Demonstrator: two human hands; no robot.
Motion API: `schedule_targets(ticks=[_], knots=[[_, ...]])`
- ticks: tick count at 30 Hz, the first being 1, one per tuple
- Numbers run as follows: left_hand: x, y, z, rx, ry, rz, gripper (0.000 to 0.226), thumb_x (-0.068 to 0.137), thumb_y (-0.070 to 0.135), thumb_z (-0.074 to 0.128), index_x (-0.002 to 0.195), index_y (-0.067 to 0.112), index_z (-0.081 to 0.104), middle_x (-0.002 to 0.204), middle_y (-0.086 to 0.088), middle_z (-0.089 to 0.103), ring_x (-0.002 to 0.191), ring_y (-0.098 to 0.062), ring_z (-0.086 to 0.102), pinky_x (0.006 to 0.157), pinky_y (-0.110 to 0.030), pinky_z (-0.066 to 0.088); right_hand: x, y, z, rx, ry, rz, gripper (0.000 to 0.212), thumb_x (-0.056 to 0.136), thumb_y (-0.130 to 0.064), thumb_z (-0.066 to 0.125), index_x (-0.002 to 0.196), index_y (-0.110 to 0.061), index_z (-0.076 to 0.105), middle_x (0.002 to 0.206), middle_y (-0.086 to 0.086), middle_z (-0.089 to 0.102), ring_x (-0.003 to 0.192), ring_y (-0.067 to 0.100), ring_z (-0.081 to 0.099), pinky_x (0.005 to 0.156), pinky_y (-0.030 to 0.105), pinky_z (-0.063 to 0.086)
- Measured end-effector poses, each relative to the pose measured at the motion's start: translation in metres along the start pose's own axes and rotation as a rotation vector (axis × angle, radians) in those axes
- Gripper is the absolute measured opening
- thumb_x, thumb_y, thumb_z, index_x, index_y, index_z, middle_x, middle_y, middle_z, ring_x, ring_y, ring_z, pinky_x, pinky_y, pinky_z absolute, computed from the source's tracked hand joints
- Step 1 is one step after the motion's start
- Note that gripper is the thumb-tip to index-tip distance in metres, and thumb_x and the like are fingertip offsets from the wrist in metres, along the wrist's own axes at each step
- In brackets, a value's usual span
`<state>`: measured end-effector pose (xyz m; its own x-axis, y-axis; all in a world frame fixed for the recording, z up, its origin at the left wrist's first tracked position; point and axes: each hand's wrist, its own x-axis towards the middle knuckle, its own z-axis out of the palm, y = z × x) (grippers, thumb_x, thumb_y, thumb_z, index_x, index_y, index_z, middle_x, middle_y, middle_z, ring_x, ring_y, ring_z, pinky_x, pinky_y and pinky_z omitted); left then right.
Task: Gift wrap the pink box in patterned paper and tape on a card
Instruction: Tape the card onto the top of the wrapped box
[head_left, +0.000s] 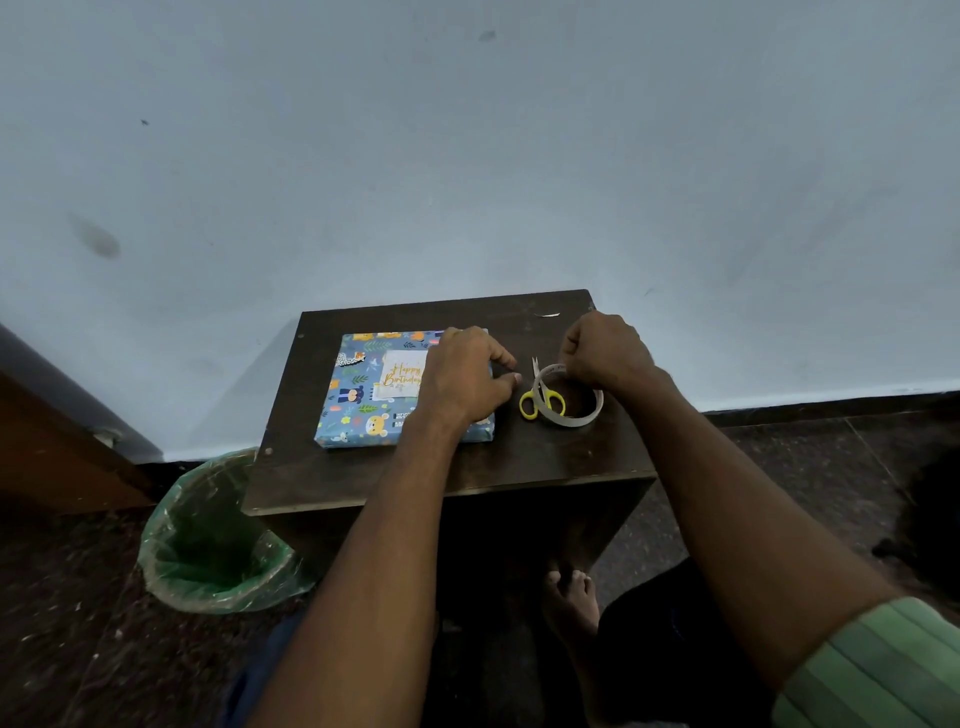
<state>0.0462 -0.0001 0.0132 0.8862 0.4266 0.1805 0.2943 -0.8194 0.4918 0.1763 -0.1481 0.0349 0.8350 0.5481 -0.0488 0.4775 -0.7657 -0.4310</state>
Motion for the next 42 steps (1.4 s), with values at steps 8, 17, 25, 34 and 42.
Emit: schedule_targets(ticks=[8, 17, 25, 34, 42], knots=[[0.0, 0.008, -0.006, -0.388, 0.095, -0.012, 0.004, 0.089, 0.027, 0.081, 0.086, 0.029, 0.083, 0.084, 0.018, 0.077, 0.083, -0.004, 0.071, 0.08, -0.035, 0.06, 0.005, -0.005, -0.009, 0.151, 0.039, -0.12, 0.015, 0.083, -0.011, 0.072, 0.08, -0.026, 0.073, 0.074, -0.012, 0.064, 0.08, 0.016, 0.064, 0.065, 0.026, 0.041], [-0.004, 0.0, -0.023, -0.345, 0.287, 0.15, 0.003, 0.088, 0.027, 0.081, 0.09, 0.029, 0.083, 0.087, 0.017, 0.078, 0.08, -0.005, 0.072, 0.074, -0.034, 0.06, 0.006, -0.013, -0.009, 0.31, -0.028, -0.39, 0.023, 0.09, 0.002, 0.071, 0.101, -0.014, 0.083, 0.086, 0.003, 0.079, 0.074, 0.002, 0.069, 0.075, 0.031, 0.056], [-0.009, 0.001, -0.03, -0.429, 0.286, 0.046, 0.006, 0.092, 0.027, 0.08, 0.089, 0.024, 0.085, 0.076, 0.016, 0.077, 0.07, -0.001, 0.073, 0.067, -0.025, 0.059, 0.006, -0.019, -0.004, 0.346, -0.003, -0.42, 0.027, 0.089, 0.007, 0.068, 0.097, -0.014, 0.083, 0.086, 0.001, 0.079, 0.071, 0.007, 0.072, 0.073, 0.038, 0.061], [-0.008, 0.004, -0.037, -0.657, 0.18, -0.128, 0.009, 0.093, 0.021, 0.08, 0.088, 0.016, 0.085, 0.075, 0.004, 0.08, 0.069, -0.012, 0.077, 0.065, -0.024, 0.057, 0.005, -0.022, -0.005, 0.346, 0.171, -0.497, 0.024, 0.087, 0.003, 0.071, 0.098, -0.015, 0.083, 0.093, -0.004, 0.08, 0.087, 0.01, 0.071, 0.082, 0.038, 0.058], [-0.007, 0.006, -0.04, -0.947, -0.019, -0.337, 0.01, 0.094, 0.013, 0.079, 0.095, 0.004, 0.083, 0.083, -0.008, 0.081, 0.07, -0.017, 0.073, 0.06, -0.025, 0.055, 0.008, -0.022, -0.002, 0.309, 0.254, -0.589, 0.031, 0.081, 0.002, 0.065, 0.094, -0.021, 0.082, 0.093, -0.007, 0.077, 0.089, 0.012, 0.071, 0.079, 0.04, 0.057]])
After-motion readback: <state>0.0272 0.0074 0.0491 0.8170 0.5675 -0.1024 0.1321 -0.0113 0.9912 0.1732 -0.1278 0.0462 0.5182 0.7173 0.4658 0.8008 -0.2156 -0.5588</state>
